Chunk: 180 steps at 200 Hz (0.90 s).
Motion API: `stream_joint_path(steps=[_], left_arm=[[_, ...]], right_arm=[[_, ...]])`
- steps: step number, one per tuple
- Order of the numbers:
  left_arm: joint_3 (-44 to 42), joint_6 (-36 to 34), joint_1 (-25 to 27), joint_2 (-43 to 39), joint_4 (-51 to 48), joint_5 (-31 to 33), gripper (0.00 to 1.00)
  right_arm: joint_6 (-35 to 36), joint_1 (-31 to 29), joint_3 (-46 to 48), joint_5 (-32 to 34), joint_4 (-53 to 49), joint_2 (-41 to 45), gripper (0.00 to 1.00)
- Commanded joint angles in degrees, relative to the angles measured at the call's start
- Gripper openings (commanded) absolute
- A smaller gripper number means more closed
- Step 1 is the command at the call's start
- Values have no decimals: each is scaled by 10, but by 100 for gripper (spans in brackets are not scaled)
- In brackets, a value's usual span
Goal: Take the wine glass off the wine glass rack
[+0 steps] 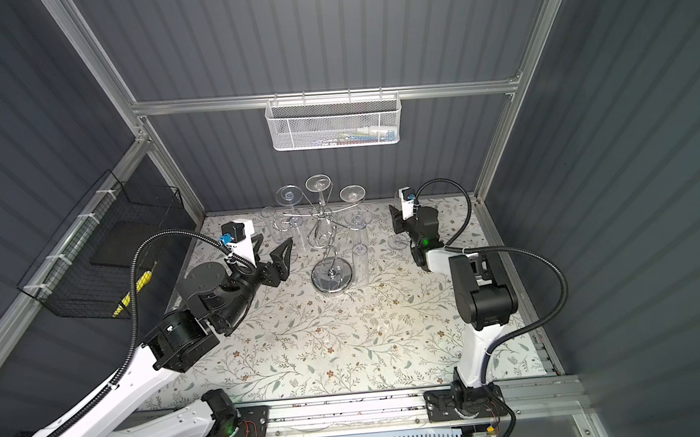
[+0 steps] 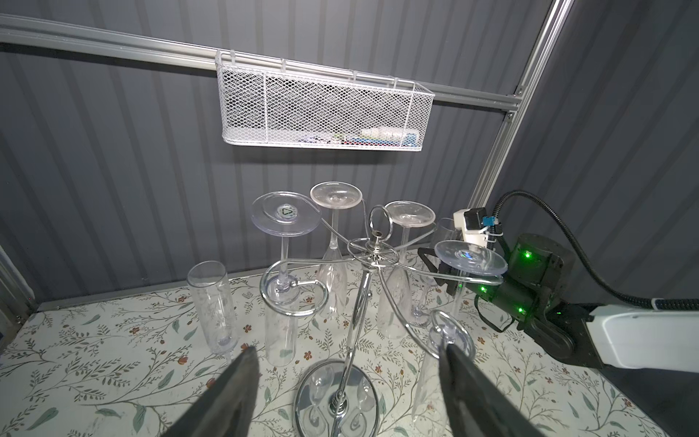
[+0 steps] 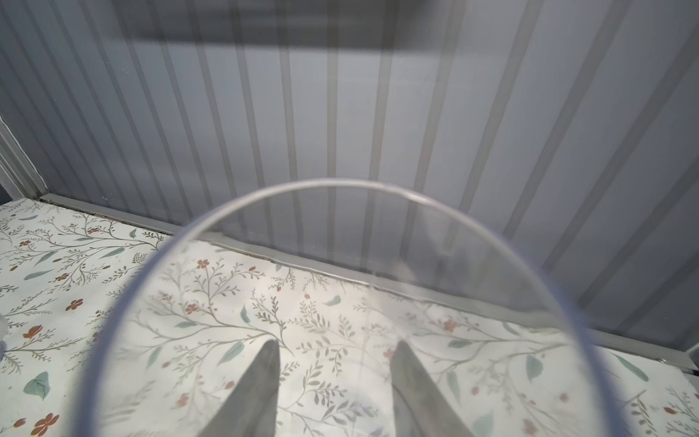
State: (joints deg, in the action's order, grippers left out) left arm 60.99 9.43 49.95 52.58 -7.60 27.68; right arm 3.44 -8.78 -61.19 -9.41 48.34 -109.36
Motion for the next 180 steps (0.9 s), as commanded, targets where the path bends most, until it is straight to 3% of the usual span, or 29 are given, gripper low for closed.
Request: stream_joint_path(steps=[1, 94, 117, 131, 149, 168, 180], left_arm=[[15, -10, 4, -5, 16, 4, 76], [12, -3, 3, -7, 14, 4, 76], [6, -2, 4, -10, 15, 8, 76], [5, -2, 4, -12, 16, 9, 76], [4, -2, 3, -12, 16, 9, 76], [5, -2, 4, -12, 16, 9, 76], [4, -2, 3, -12, 16, 8, 76]], right_arm=[[-6, 3, -14, 7, 40, -10, 39], [-10, 3, -5, 5, 50, -23, 40], [-8, 3, -2, 9, 50, -25, 46], [-8, 3, -1, 9, 52, -26, 54], [-9, 3, 0, 11, 53, -27, 79], [-9, 3, 1, 10, 58, -26, 98], [-8, 3, 1, 9, 59, -25, 99]])
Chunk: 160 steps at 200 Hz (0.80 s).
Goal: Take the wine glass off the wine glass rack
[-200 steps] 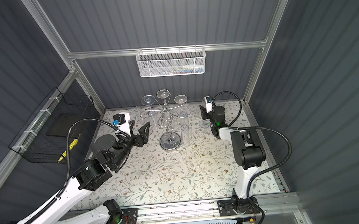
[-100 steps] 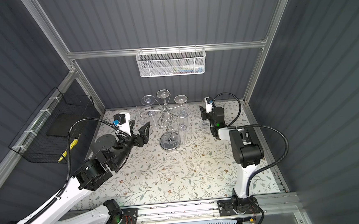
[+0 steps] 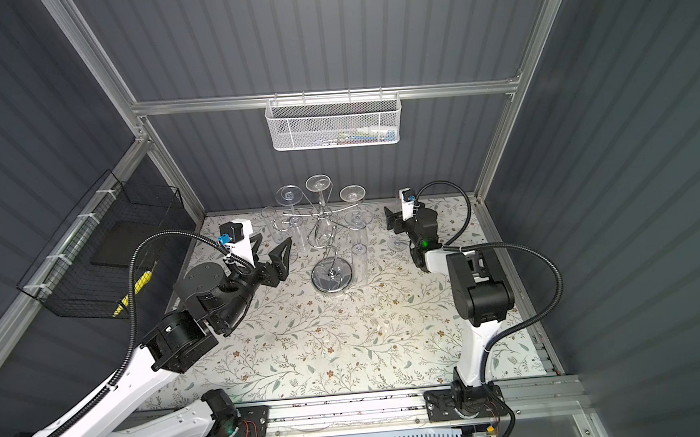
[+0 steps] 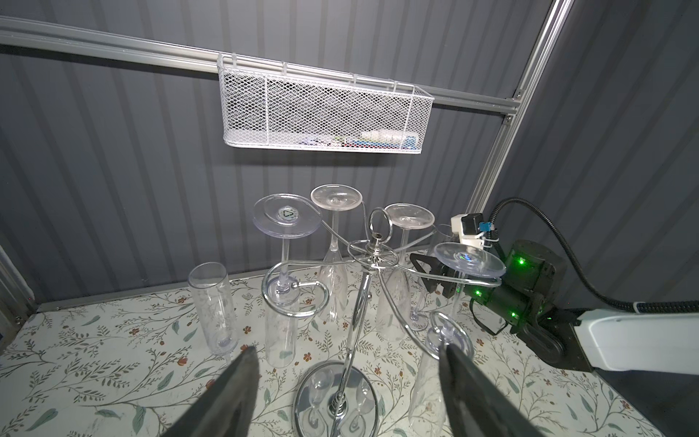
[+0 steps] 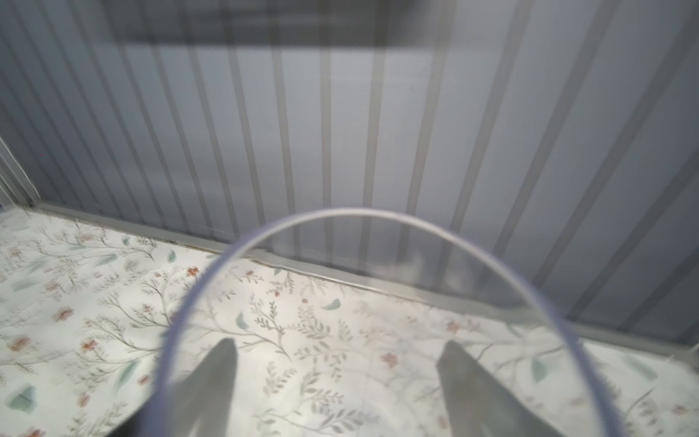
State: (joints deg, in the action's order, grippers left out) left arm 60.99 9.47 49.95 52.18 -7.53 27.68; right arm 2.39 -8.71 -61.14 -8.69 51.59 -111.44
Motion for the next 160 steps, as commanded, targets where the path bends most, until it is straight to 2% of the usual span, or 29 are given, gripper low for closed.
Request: stream_joint_path(steps=[1, 78, 116, 160], left_arm=[[4, -2, 3, -8, 16, 9, 76], [-4, -13, 3, -27, 12, 8, 79], [-5, -20, 3, -51, -2, 8, 80], [-4, -17, 3, -88, -40, 6, 81]], right_arm=[[2, 3, 1, 2, 26, -4, 99], [24, 8, 20, 17, -3, 67, 99], [31, 18, 46, 37, -36, 140, 99], [17, 22, 67, 91, -124, 251, 99]])
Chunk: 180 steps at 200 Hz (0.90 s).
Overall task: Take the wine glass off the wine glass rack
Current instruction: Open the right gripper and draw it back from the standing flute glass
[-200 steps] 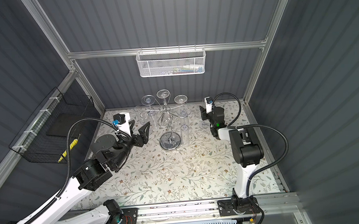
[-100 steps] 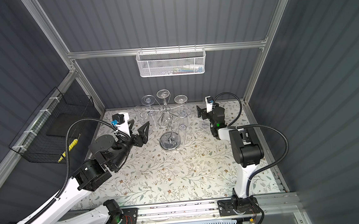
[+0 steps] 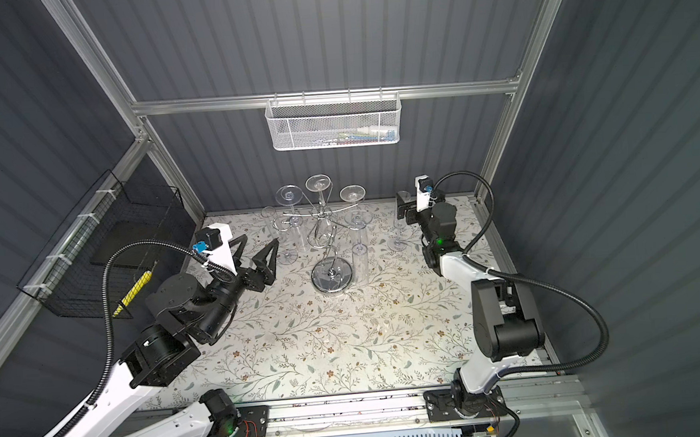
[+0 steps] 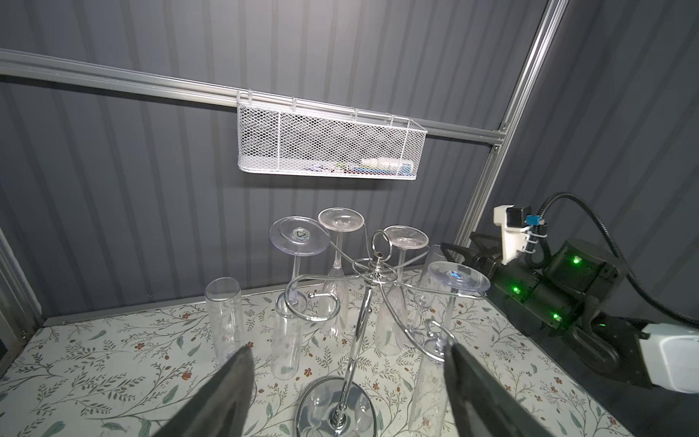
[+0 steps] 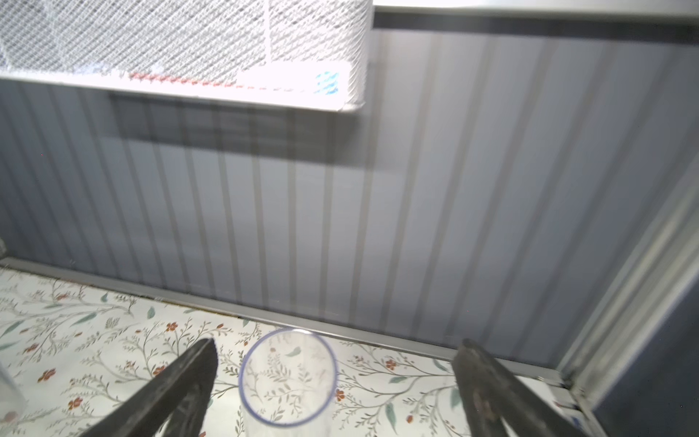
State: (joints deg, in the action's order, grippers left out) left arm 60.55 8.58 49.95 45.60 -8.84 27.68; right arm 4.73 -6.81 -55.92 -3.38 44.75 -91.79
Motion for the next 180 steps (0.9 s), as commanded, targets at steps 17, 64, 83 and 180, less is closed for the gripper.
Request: stream_joint_path(steps=[17, 64, 83, 180], left_arm=[[1, -4, 3, -38, -48, 4, 81], [-1, 27, 3, -85, -107, 0, 81], [0, 48, 3, -97, -136, 0, 82], [-22, 77, 3, -114, -149, -3, 82]], right_arm=[[-24, 2, 22, 47, -100, 104, 99], [-65, -3, 30, 61, -272, 229, 99], [-93, -8, 42, 54, -329, 286, 99], [-183, -106, 1, 43, -565, 406, 93]])
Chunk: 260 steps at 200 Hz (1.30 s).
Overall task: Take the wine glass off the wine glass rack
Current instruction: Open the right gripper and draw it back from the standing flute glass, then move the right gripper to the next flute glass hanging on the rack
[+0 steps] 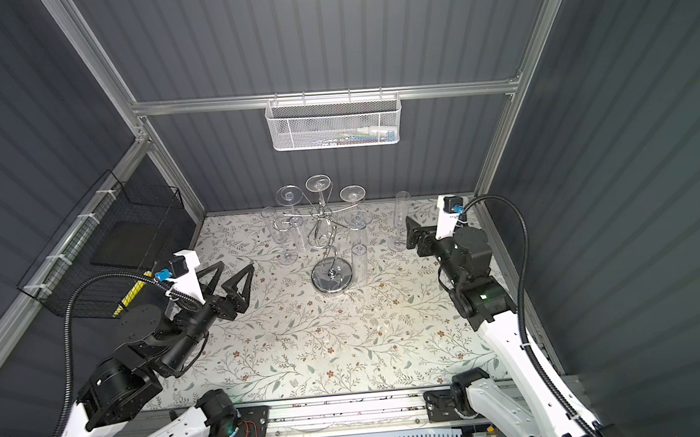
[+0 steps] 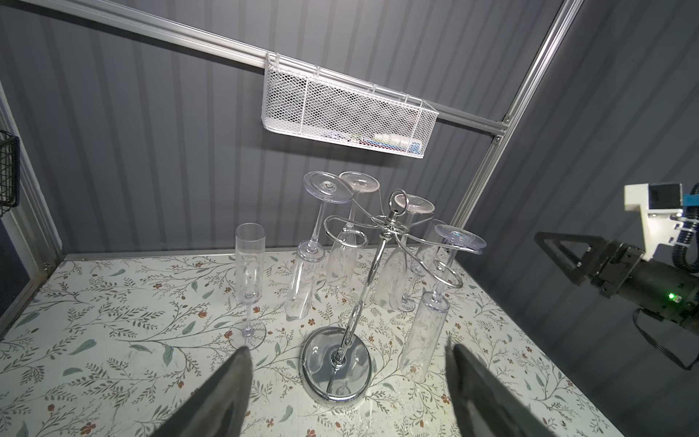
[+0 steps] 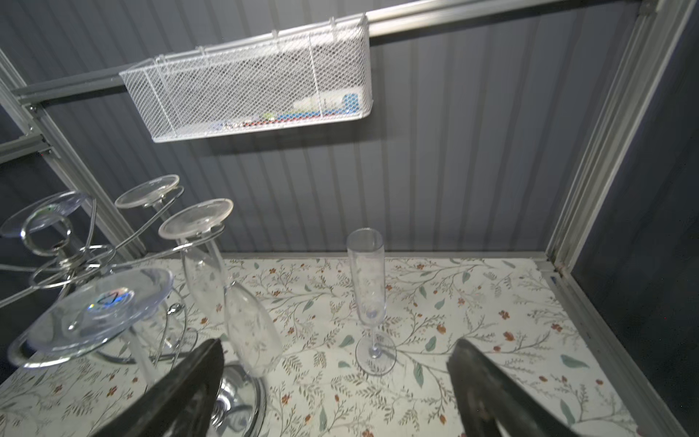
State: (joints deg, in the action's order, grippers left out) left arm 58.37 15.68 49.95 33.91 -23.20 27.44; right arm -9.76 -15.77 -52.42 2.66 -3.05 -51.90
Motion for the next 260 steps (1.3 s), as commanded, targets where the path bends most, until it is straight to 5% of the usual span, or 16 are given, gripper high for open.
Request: stream_joint_path(steps=[1, 68, 130, 260], left_arm=[[0, 5, 3, 3, -6, 0, 82], [-16, 8, 3, 1, 9, 9, 82], [-26, 16, 3, 4, 23, 11, 82], [-35, 25, 3, 4, 30, 9, 82]], right_arm=[[-39, -17, -35, -19, -88, 7, 93], [-129, -41, -117, -125, -186, -20, 87], [-239, -53, -129, -257, -151, -50, 86], [-384, -87, -113, -320, -48, -83, 81]])
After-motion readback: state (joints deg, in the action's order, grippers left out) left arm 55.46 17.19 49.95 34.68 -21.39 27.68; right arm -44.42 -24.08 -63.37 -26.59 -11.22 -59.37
